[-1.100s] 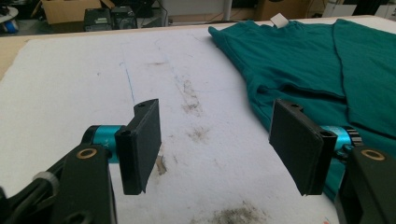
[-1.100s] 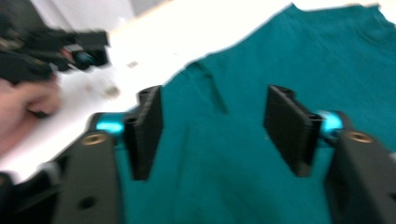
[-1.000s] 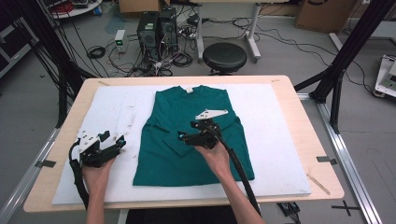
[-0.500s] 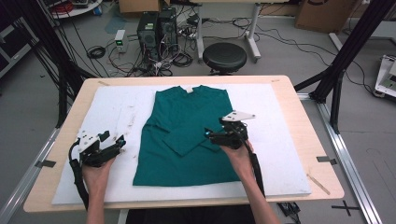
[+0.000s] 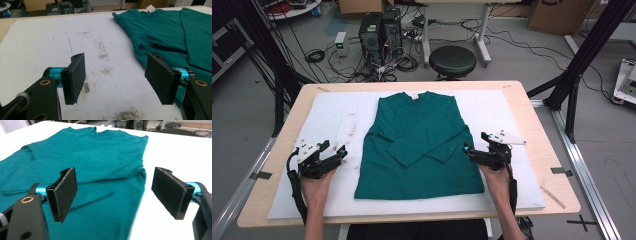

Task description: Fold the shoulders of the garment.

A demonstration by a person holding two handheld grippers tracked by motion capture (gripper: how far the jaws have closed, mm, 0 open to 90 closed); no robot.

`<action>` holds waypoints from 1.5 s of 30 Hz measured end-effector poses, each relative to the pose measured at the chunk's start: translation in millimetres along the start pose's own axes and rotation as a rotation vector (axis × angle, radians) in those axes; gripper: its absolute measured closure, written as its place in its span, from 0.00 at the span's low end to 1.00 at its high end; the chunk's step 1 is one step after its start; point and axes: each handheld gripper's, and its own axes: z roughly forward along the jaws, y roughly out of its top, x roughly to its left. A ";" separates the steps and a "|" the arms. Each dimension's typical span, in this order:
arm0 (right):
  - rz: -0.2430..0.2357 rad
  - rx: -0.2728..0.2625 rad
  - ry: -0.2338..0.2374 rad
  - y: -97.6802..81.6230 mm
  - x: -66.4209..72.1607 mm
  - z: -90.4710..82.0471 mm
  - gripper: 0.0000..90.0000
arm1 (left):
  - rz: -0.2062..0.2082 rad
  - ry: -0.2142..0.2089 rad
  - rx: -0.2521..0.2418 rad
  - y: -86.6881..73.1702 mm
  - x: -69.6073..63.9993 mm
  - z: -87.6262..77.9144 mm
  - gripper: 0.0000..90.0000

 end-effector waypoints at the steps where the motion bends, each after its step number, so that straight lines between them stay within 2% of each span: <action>1: -0.002 -0.004 -0.009 -2.2 -3.3 -2.1 0.23 | 0.000 0.001 0.000 0.0 0.0 -0.1 0.37; 3: -0.011 -0.010 -0.019 -6.2 -10.1 -5.4 0.23 | -0.004 0.005 -0.002 0.0 0.1 -0.3 0.35; 11: 0.028 -0.057 -0.103 -21.0 -27.9 -14.7 0.24 | -0.009 0.011 -0.003 -0.1 -0.2 -0.3 0.32; 16: 0.039 -0.050 -0.130 -28.5 -33.8 -17.0 0.24 | 0.000 0.014 0.003 0.1 -0.6 0.2 0.32; 35: 0.060 -0.098 -0.127 -34.9 -38.5 -21.6 0.24 | 0.006 0.021 0.006 0.1 -1.7 0.3 0.32; 45: 0.050 -0.087 -0.128 -35.0 -37.0 -20.9 0.24 | 0.010 0.020 0.007 0.2 -2.0 0.4 0.32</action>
